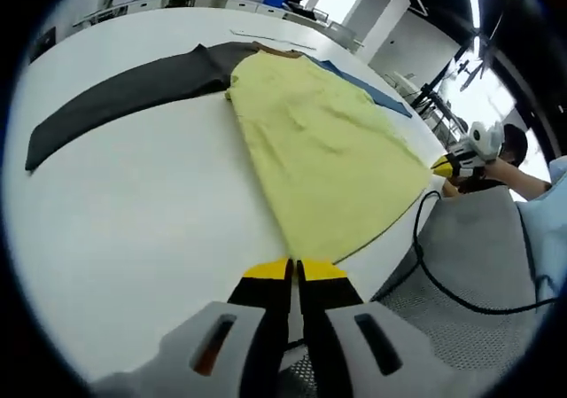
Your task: Fold the garment on the visible template until the final outline fits inside the template.
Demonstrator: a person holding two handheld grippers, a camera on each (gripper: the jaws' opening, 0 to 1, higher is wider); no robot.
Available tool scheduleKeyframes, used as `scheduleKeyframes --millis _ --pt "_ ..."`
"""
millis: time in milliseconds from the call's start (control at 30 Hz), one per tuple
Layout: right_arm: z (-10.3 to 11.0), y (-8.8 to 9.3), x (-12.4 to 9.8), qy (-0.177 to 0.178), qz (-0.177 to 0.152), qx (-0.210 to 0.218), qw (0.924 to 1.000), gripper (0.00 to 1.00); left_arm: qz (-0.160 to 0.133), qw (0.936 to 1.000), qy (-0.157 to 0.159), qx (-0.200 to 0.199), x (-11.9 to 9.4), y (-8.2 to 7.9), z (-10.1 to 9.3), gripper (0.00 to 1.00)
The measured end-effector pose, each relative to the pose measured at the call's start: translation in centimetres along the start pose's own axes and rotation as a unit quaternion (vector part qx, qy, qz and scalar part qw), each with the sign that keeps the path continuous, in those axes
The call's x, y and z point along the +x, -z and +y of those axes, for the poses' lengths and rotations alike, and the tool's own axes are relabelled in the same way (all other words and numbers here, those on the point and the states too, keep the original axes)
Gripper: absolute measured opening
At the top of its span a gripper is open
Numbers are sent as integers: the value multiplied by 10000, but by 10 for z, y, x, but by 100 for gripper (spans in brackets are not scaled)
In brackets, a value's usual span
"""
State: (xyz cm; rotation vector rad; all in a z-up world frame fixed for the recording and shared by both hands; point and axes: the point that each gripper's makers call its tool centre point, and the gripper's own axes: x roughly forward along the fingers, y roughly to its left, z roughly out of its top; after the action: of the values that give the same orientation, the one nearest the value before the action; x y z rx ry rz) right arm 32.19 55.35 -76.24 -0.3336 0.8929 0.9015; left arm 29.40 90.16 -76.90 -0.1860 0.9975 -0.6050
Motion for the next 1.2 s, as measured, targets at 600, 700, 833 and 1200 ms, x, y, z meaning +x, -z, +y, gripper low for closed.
scheduleKeyframes --millis 600,700,833,1200 --pt "-3 8 3 -80 201 -32 9998 0 153 9998 41 91 1 3 -6 0" --pt "-3 9 4 -96 217 -27 9997 0 151 9998 35 112 1 3 -7 0" --pt "-3 11 4 -105 204 16 9997 0 153 9994 9 314 1 4 -8 0" --pt "-4 12 3 -126 170 79 9997 0 134 9993 30 349 3 4 -8 0"
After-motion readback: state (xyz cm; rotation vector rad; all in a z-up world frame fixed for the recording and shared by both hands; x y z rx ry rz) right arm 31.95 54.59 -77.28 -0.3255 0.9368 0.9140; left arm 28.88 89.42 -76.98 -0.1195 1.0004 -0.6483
